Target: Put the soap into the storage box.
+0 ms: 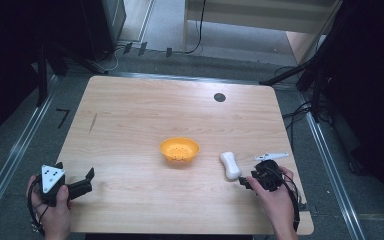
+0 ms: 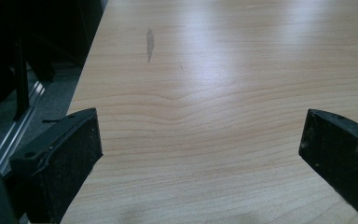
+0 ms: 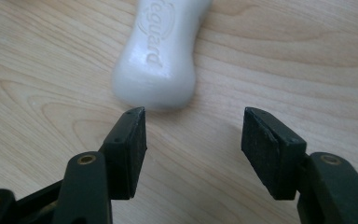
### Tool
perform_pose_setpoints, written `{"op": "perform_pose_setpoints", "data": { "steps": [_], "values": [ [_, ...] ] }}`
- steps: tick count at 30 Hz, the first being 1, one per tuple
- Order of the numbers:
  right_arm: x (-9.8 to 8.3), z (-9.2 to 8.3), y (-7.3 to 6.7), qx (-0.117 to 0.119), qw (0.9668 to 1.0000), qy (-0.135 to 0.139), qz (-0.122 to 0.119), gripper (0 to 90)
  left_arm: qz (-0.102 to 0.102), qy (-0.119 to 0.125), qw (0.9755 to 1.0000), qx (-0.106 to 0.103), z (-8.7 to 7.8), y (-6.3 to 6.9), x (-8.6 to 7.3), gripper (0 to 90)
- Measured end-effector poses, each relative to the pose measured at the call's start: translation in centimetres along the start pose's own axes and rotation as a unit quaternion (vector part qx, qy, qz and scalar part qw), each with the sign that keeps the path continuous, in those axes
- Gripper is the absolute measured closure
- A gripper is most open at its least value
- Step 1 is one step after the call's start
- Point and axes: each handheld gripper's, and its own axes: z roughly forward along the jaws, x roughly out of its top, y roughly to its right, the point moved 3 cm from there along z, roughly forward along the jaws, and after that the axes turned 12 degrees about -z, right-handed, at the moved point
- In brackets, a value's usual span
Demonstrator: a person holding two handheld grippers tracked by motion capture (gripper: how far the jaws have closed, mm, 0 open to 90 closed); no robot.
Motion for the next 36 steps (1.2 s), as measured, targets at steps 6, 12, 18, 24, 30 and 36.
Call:
{"op": "perform_pose_setpoints", "data": {
  "steps": [6, 12, 18, 24, 30, 36],
  "values": [
    [0.9, 0.1, -0.4, 0.002, 1.0, 0.0, 0.0, 39.7, -0.001, -0.001, 1.0, 0.0, 0.0, 0.0, 0.0, 0.0],
    [2.1, 0.7, -1.0, -0.002, 1.0, -0.006, 0.002, 39.2, -0.001, 0.0, 1.0, 0.0, 0.0, 0.0, 0.0, 0.0],
    [3.1, 1.1, -1.3, 0.002, 1.0, -0.008, 0.003, 38.5, -0.001, -0.001, 1.0, 0.0, 0.0, 0.0, 0.0, 0.0],
    [4.0, 2.1, -1.4, 0.005, 0.9999, -0.015, 0.005, 38.5, -0.002, -0.001, 1.0, -0.001, 0.1, 0.0, 0.0, 0.0],
    [4.6, 3.1, -1.4, 0.003, 0.9997, -0.022, 0.014, 38.1, 0.001, -0.002, 1.0, -0.001, 0.1, 0.0, 0.0, 0.0],
    [5.0, 3.9, -1.3, -0.002, 0.9995, -0.029, 0.016, 37.9, 0.0, -0.001, 1.0, 0.0, 0.1, 0.0, 0.0, 0.0]
  ]
}}
